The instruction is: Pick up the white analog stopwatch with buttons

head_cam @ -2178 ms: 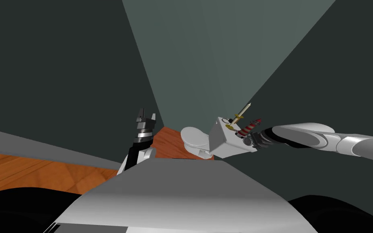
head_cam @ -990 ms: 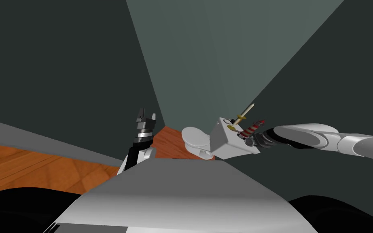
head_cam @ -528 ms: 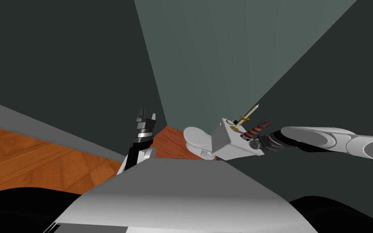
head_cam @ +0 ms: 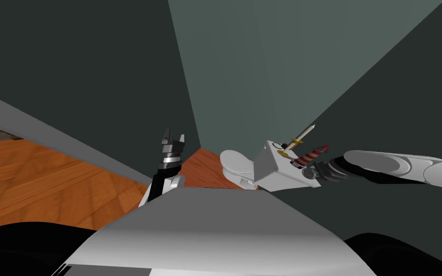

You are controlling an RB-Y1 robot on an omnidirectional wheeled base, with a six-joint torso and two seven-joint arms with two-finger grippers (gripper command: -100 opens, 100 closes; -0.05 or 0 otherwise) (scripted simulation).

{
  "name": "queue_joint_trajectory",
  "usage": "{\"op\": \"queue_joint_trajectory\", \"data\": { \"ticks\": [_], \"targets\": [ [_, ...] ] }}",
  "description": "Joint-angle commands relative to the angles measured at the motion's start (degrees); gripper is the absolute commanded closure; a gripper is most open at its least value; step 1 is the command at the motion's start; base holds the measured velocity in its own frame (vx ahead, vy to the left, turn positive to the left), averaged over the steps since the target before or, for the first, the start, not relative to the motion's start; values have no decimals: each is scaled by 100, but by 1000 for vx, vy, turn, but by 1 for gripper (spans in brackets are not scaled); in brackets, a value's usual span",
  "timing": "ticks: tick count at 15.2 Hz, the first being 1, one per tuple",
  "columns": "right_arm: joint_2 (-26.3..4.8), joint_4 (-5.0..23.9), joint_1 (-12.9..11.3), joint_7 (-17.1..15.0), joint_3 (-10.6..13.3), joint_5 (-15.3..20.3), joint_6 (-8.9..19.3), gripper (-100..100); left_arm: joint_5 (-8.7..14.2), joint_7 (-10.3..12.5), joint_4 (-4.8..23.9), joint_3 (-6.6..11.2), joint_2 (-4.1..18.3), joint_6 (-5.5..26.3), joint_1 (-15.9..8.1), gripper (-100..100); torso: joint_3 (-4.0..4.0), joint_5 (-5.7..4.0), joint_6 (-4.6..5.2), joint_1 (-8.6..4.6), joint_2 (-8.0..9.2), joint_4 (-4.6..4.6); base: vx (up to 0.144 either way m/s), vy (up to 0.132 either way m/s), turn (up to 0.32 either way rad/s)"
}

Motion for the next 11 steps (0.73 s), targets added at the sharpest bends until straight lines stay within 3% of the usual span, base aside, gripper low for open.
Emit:
{"op": "queue_joint_trajectory", "data": {
  "ticks": [1, 2, 3, 4, 7, 8, 11],
  "targets": [
    [-103, 175, 63, 206, 57, -286, 77, 100, 0, 0, 0, 0, 0, 0, 0, 0, 0, 0, 0, 0, 0, 0, -30, 37, 43],
    [-103, 175, 63, 206, 57, -389, 77, 100, 0, 0, 0, 0, 0, 0, 0, 0, 1, 1, 1, -1, 0, 1, -17, 17, -2],
    [-194, 436, 230, 462, 87, -561, 176, 100, 0, 0, 0, 1, 0, 0, 1, 0, 0, 1, 3, -4, -1, 2, -30, 37, 92],
    [-194, 503, 230, 540, 87, -795, 176, 100, 0, 0, 0, 0, 0, 0, 0, 0, 0, 1, 1, -4, -1, 0, -36, 50, 116],
    [-376, 1025, 563, 1073, 147, -1508, 376, 100, 0, 0, 0, 0, 0, 0, 0, 0, 5, 6, -3, 14, 5, 5, -50, 80, 147],
    [-376, 1154, 563, 1207, 147, -1608, 376, 100, 0, 0, 0, 0, 0, 0, 0, 0, 8, 8, -5, 20, 9, 7, -43, 79, 141],
    [-343, 1104, 530, 1148, 139, -1522, 357, 100, 0, 0, 0, 0, 0, 0, 1, 0, 8, 9, 5, 6, 7, 9, -10, 23, 11]
  ]
}}
